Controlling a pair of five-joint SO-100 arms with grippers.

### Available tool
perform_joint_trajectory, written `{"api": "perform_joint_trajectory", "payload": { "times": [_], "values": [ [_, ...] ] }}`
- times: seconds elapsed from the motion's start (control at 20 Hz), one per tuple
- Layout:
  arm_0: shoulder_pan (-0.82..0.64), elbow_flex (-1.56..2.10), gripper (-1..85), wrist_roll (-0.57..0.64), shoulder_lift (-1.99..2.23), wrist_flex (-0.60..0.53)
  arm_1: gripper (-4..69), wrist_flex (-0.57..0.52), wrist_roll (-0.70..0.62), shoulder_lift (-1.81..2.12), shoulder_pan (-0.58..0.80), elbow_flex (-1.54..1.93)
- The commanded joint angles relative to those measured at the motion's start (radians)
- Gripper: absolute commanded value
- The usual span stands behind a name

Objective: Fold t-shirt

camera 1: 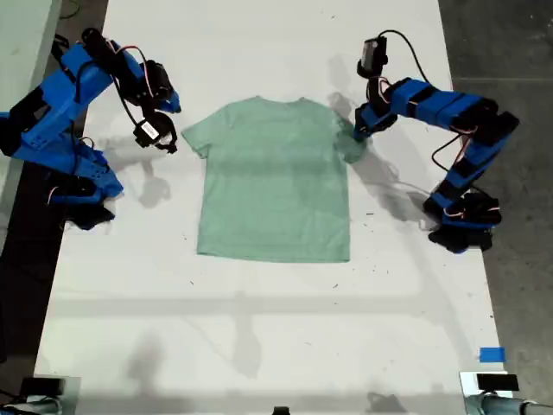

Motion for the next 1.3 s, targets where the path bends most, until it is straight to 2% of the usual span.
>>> {"api": "perform_joint_trajectory", "payload": {
  "times": [0.0, 0.3, 0.4, 0.8, 1.25],
  "values": [
    [-0.017, -0.052, 0.7, 0.012, 0.005, -0.011, -0.8, 0.146, 0.009, 0.029, 0.008, -0.097],
    [-0.015, -0.051, 0.7, 0.014, 0.005, -0.011, -0.8, 0.638, 0.026, 0.112, 0.018, -0.460],
    [-0.015, -0.049, 0.7, 0.014, 0.005, -0.011, -0.8, 0.696, 0.061, 0.112, -0.017, -0.566],
    [-0.015, -0.044, 0.7, 0.014, 0.002, -0.012, -0.8, 0.690, 0.311, -0.233, -0.316, -1.117],
    [-0.009, -0.031, 0.7, 0.009, -0.002, -0.020, -0.8, 0.353, 0.463, -0.474, -0.472, -1.134]
  ]
}}
